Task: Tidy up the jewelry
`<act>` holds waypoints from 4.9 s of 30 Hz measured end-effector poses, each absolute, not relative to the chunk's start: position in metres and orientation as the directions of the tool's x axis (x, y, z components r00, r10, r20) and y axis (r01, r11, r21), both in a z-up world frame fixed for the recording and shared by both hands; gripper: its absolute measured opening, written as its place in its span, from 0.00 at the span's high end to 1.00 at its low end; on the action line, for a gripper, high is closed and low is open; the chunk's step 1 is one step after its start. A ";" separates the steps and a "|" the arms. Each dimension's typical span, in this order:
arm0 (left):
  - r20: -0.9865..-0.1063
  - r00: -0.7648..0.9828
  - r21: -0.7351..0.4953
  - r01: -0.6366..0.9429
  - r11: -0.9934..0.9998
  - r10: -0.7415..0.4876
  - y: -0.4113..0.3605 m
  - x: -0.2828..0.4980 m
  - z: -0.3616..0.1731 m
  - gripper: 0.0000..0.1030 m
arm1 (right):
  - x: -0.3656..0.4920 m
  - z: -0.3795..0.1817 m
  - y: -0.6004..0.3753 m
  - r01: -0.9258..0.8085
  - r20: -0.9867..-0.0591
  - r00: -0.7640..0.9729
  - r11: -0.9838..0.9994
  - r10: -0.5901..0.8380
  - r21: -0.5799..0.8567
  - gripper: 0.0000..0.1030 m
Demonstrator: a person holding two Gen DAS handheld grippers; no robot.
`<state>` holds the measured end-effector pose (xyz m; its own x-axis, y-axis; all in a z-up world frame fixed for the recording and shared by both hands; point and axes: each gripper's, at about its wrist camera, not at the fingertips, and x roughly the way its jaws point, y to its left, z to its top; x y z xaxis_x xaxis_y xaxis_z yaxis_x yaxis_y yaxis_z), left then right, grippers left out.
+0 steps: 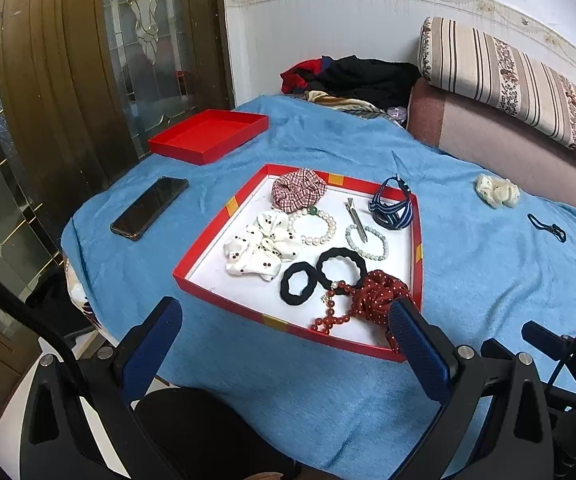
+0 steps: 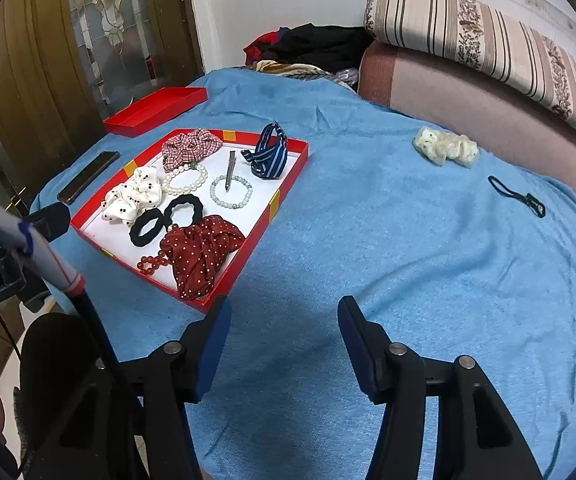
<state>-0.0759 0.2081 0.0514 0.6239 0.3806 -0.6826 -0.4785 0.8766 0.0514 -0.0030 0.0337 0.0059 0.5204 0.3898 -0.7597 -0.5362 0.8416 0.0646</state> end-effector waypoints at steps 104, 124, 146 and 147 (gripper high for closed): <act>-0.700 0.511 0.147 -0.579 0.802 0.498 0.326 0.014 0.027 0.00 | 0.124 -0.005 0.116 -0.480 -0.809 0.455 0.868 0.371 0.128 0.52; -0.695 0.361 0.373 -0.558 0.742 0.621 0.341 0.022 0.000 0.00 | 0.131 -0.004 0.109 -0.485 -0.793 0.450 0.858 0.411 0.169 0.49; -0.715 0.584 -0.008 -0.557 0.831 0.384 0.307 -0.056 0.055 0.00 | 0.052 -0.012 0.107 -0.598 -0.824 0.425 0.800 0.375 0.055 0.45; -0.719 0.588 -0.016 -0.546 0.837 0.370 0.301 -0.057 0.055 0.00 | 0.049 -0.012 0.098 -0.587 -0.822 0.438 0.808 0.363 0.044 0.44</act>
